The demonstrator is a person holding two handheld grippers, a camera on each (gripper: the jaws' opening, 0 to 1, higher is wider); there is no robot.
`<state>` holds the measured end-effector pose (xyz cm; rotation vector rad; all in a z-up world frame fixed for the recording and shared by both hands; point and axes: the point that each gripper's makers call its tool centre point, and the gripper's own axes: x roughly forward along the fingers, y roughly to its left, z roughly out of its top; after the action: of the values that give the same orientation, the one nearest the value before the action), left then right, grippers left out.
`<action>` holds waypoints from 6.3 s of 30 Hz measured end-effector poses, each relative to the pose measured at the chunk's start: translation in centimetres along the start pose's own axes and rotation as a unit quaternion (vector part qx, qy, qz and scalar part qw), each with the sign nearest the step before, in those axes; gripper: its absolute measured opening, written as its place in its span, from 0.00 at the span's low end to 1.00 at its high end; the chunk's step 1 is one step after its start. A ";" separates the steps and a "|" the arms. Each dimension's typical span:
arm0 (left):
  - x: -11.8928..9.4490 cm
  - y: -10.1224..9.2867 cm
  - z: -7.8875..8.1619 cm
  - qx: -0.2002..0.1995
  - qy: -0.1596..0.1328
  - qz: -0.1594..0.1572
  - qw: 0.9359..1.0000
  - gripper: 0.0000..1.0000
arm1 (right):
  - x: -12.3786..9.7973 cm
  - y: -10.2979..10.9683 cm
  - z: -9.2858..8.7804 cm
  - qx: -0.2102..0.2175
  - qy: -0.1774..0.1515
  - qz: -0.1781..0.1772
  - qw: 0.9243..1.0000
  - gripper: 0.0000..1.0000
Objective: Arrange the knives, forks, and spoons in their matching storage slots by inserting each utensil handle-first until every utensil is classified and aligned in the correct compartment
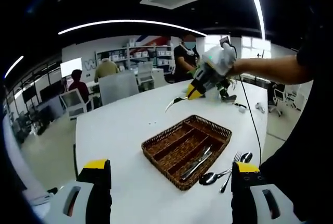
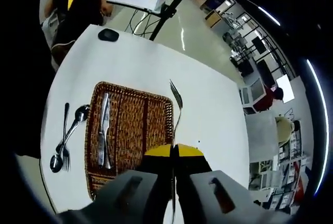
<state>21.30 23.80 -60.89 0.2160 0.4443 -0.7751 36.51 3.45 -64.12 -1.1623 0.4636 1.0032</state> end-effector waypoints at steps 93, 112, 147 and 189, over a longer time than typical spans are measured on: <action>1.0 1.6 -1.1 -0.038 0.036 0.047 0.998 1.00 | 17.7 10.7 -6.5 -0.036 0.009 0.006 0.999 0.00; 0.8 1.7 -0.8 -0.035 0.030 0.044 0.998 1.00 | 18.3 11.0 -6.4 -0.021 0.020 0.032 0.999 0.00; 1.9 1.2 2.6 -0.011 -0.026 0.024 0.999 1.00 | 5.1 2.5 -2.2 0.282 -0.114 -0.067 0.950 0.99; 2.9 -4.8 0.7 -0.009 0.000 0.027 1.000 1.00 | -15.1 12.1 -13.3 0.459 -0.089 -0.102 0.878 0.99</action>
<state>19.88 18.36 -61.76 0.2107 0.4431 -0.7172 21.03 -14.23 -64.09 -0.2456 0.5651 0.5660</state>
